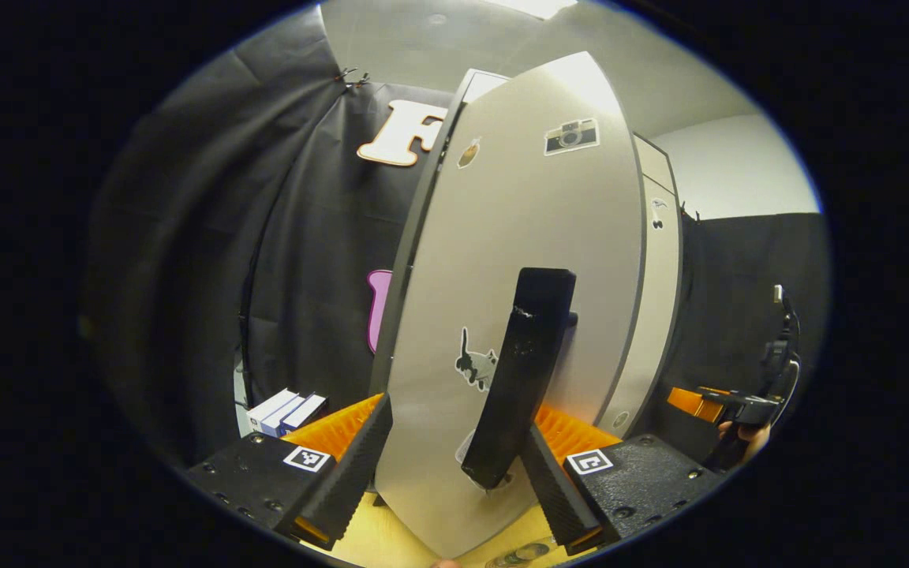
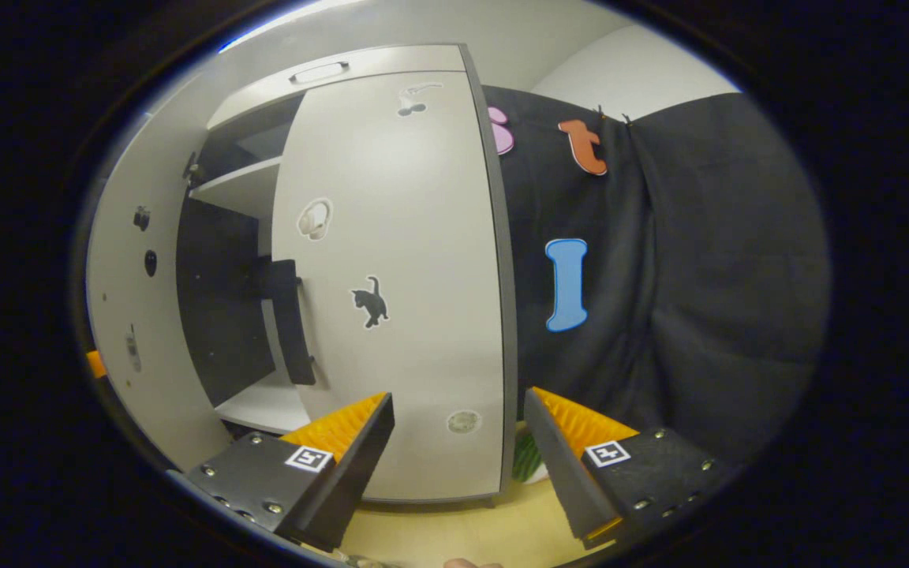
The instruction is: Grasp the bottle in the cabinet with the left hand and place it on the coaster, then close the right door with the right hand and the left door with the left hand.
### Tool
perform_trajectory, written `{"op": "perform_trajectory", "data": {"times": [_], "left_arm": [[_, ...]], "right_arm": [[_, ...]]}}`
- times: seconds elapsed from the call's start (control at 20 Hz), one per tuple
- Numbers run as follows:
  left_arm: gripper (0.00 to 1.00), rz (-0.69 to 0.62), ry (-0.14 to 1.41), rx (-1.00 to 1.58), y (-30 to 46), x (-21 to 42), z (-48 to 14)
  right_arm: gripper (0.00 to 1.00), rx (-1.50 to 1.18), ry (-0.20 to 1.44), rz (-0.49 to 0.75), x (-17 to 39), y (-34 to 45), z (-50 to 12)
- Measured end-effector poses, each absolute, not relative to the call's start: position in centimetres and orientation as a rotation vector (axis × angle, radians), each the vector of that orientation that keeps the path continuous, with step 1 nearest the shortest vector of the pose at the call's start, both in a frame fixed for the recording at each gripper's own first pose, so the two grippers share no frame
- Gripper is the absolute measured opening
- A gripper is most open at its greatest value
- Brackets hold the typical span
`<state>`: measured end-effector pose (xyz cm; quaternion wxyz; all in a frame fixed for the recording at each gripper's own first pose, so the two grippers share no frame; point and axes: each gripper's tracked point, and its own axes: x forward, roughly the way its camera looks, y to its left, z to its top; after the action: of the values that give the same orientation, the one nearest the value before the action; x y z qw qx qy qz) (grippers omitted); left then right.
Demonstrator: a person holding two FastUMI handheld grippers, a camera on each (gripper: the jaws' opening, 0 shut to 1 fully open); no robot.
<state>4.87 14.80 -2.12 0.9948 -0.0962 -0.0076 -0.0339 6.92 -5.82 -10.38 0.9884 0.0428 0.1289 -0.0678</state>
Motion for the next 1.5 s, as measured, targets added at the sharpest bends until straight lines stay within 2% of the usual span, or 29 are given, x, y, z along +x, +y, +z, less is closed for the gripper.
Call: {"op": "perform_trajectory", "data": {"times": [0.35, 0.4, 0.65, 1.0, 1.25, 1.45, 1.5], "left_arm": [[0.93, -0.007, -0.002, -0.137, 13.9, 5.2, -2.1], [0.93, -0.005, 0.002, -0.163, 13.7, 4.9, -2.2], [0.94, -0.072, 0.012, -0.308, 12.0, 4.5, -2.5], [0.93, -0.169, 0.049, -0.293, 8.7, 6.7, -3.4], [0.99, -0.226, 0.069, -0.282, 6.4, 9.7, -3.7], [0.99, -0.247, 0.079, -0.267, 5.3, 11.5, -3.6], [0.97, -0.247, 0.079, -0.261, 5.1, 11.8, -3.5]], "right_arm": [[1.0, 0.044, 0.262, -0.151, 6.2, -6.3, -10.5], [0.97, 0.04, 0.266, -0.157, 5.6, -6.8, -10.7], [1.0, 0.068, 0.297, -0.191, 4.6, -8.7, -11.7], [1.0, 0.072, 0.298, -0.204, 3.7, -10.1, -11.5], [1.0, 0.073, 0.289, -0.214, 2.5, -11.6, -10.9], [1.0, 0.072, 0.292, -0.241, 1.3, -13.3, -10.9], [0.97, 0.072, 0.293, -0.25, 0.9, -13.9, -10.8]]}}
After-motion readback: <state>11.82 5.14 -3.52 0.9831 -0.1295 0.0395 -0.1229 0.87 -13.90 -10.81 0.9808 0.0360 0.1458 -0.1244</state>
